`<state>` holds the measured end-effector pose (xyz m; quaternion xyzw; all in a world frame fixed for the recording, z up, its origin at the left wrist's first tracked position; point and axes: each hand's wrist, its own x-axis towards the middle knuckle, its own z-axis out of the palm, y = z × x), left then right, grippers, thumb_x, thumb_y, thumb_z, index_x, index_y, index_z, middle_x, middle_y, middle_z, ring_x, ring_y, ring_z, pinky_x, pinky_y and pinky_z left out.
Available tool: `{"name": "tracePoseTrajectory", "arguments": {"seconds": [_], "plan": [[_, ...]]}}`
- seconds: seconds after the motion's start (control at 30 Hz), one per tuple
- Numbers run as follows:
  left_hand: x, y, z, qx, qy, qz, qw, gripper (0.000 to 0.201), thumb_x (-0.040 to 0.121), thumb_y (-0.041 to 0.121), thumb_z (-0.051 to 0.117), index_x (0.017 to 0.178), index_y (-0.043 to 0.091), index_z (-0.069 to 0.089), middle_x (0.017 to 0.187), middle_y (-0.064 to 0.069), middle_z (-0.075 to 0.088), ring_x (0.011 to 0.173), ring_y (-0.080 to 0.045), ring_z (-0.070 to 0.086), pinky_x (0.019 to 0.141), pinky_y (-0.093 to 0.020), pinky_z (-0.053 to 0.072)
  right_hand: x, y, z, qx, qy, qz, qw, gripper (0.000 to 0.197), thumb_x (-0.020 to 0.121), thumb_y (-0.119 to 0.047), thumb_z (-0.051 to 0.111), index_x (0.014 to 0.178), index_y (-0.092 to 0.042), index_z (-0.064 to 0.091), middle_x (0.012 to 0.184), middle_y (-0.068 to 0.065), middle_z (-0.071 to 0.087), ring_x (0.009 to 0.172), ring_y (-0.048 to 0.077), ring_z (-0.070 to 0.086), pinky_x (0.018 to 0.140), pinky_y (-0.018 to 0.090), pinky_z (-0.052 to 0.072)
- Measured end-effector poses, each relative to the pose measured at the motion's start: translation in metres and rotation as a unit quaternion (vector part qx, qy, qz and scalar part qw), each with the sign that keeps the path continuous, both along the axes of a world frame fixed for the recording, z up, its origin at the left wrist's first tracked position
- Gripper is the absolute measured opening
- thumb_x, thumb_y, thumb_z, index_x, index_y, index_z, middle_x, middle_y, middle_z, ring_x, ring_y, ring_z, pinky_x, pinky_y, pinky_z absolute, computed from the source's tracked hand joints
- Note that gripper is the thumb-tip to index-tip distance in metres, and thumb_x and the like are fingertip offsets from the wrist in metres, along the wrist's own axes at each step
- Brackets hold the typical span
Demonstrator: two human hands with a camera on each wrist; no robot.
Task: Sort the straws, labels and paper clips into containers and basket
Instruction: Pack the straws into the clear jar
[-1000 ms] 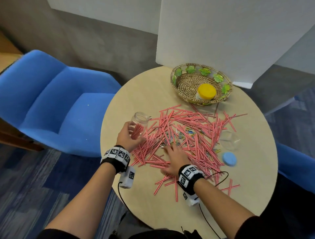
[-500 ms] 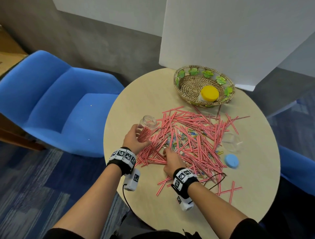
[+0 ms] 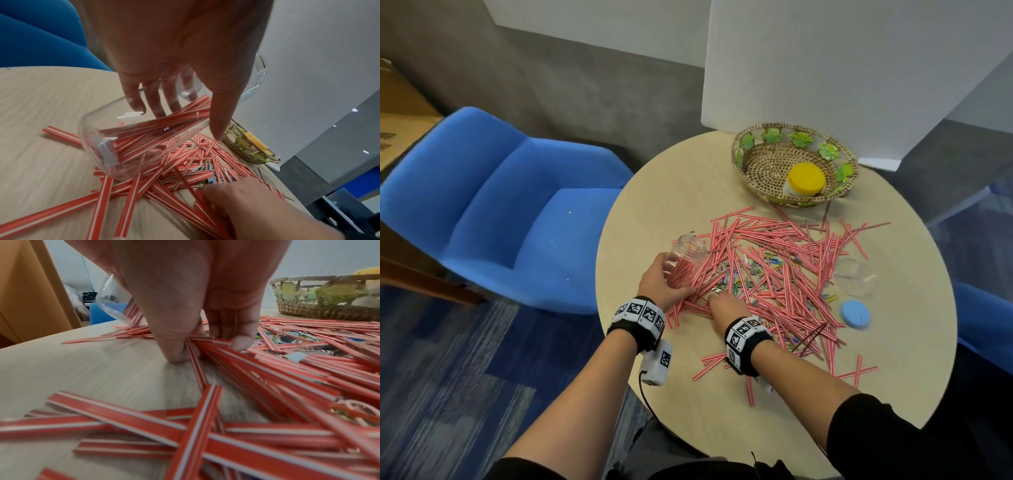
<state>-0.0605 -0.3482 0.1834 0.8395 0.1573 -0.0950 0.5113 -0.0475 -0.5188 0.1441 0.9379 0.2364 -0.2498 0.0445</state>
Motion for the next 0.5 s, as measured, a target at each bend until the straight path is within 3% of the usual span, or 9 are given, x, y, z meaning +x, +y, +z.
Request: {"name": "tracePoseTrajectory", "arguments": {"seconds": [0.2, 0.3, 0.37, 0.43, 0.47, 0.5], "plan": [[0.001, -0.003, 0.002, -0.001, -0.004, -0.01, 1.0, 0.067, 0.068, 0.018, 0.091, 0.115, 0.026, 0.045, 0.106, 0.001, 0.059, 0.089, -0.012, 0.059, 0.066, -0.011, 0.043, 0.006, 0.002, -0.005, -0.053, -0.003, -0.007, 0.999, 0.032, 0.1, -0.009, 0.036, 0.125, -0.004, 0.054, 0.123, 0.017, 0.059, 0.109, 0.033, 0.061, 0.087, 0.041, 0.048], [0.003, -0.002, 0.003, -0.004, -0.011, -0.009, 1.0, 0.067, 0.067, 0.019, 0.092, 0.115, 0.025, 0.046, 0.105, 0.002, 0.059, 0.089, -0.011, 0.059, 0.065, -0.009, 0.042, 0.015, -0.005, 0.002, 0.0, 0.035, -0.057, 0.998, 0.03, 0.097, -0.015, 0.037, 0.114, -0.009, 0.061, 0.109, 0.012, 0.067, 0.098, 0.031, 0.065, 0.084, 0.038, 0.051], [0.006, 0.0, 0.005, -0.007, -0.016, 0.001, 1.0, 0.066, 0.067, 0.019, 0.092, 0.115, 0.025, 0.046, 0.104, 0.004, 0.059, 0.087, -0.006, 0.058, 0.064, -0.007, 0.04, 0.025, -0.017, 0.01, 0.08, 0.053, -0.148, 0.984, 0.032, 0.098, -0.018, 0.036, 0.113, -0.01, 0.063, 0.092, 0.008, 0.067, 0.08, 0.025, 0.064, 0.072, 0.034, 0.054], [0.009, 0.001, 0.008, -0.009, -0.02, 0.014, 1.0, 0.065, 0.069, 0.018, 0.09, 0.115, 0.026, 0.046, 0.103, 0.005, 0.058, 0.086, -0.001, 0.056, 0.062, -0.006, 0.039, 0.038, -0.033, 0.023, 0.168, 0.068, -0.248, 0.952, 0.038, 0.104, -0.025, 0.031, 0.111, -0.009, 0.065, 0.071, 0.001, 0.057, 0.058, 0.016, 0.052, 0.053, 0.028, 0.043], [0.01, 0.001, 0.008, -0.008, -0.021, 0.019, 1.0, 0.065, 0.069, 0.018, 0.09, 0.115, 0.026, 0.046, 0.103, 0.005, 0.058, 0.086, -0.003, 0.057, 0.064, -0.008, 0.04, 0.045, -0.041, 0.033, 0.227, 0.075, -0.308, 0.921, 0.043, 0.106, -0.032, 0.03, 0.103, -0.01, 0.067, 0.065, -0.001, 0.05, 0.051, 0.013, 0.044, 0.05, 0.027, 0.036], [0.011, -0.001, 0.007, -0.009, -0.023, 0.021, 0.999, 0.065, 0.069, 0.018, 0.09, 0.115, 0.027, 0.046, 0.104, 0.004, 0.059, 0.087, -0.008, 0.059, 0.066, -0.011, 0.041, 0.051, -0.049, 0.045, 0.312, 0.087, -0.381, 0.866, 0.046, 0.106, -0.038, 0.031, 0.09, -0.011, 0.065, 0.061, -0.003, 0.045, 0.047, 0.011, 0.037, 0.048, 0.026, 0.032]]}}
